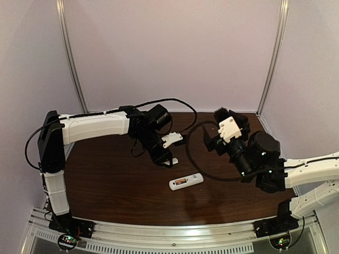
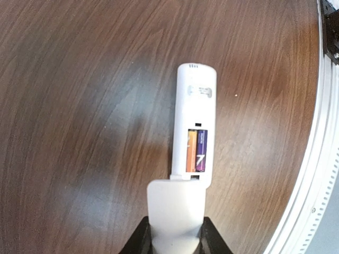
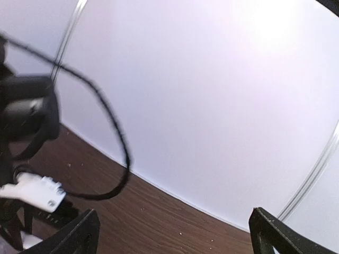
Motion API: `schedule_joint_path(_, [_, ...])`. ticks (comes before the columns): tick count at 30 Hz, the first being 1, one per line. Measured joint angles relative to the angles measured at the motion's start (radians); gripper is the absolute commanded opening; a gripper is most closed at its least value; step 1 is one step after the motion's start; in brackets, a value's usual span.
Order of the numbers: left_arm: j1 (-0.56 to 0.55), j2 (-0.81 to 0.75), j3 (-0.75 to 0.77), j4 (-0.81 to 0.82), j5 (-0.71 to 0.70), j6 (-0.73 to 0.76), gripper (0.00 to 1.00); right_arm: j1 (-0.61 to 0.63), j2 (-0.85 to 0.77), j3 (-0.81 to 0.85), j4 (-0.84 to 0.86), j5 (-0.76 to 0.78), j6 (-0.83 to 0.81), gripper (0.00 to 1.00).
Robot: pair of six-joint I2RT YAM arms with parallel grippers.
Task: Load the batteries into the remote control
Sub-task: Load the battery cover onto the remote control without the battery cover.
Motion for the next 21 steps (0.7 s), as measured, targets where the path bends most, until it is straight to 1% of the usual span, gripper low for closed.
schedule_joint_path(3, [0.007, 0.0, -0.021, 0.014, -0.009, -0.005, 0.21, -0.135, -0.137, 0.05, -0.169, -0.073, 0.245, 1.0])
schedule_joint_path(6, [0.006, 0.0, -0.042, 0.033, -0.017, -0.008, 0.21, -0.236, -0.199, 0.055, -0.299, -0.157, 0.43, 1.0])
schedule_joint_path(10, [0.002, 0.0, -0.062, 0.042, -0.023, -0.008, 0.21, -0.373, -0.232, 0.049, -0.435, -0.306, 0.658, 1.0])
schedule_joint_path(12, [-0.003, 0.0, -0.068, 0.047, -0.031, -0.008, 0.23, -0.435, -0.233, 0.046, -0.476, -0.38, 0.748, 1.0])
schedule_joint_path(17, [-0.043, 0.0, -0.081, 0.053, -0.061, -0.008, 0.23, -0.604, -0.209, 0.027, -0.515, -0.633, 0.985, 1.0])
schedule_joint_path(21, [-0.085, 0.011, -0.079, 0.053, -0.091, -0.006, 0.23, -0.743, -0.135, 0.023, -0.521, -0.845, 1.141, 1.0])
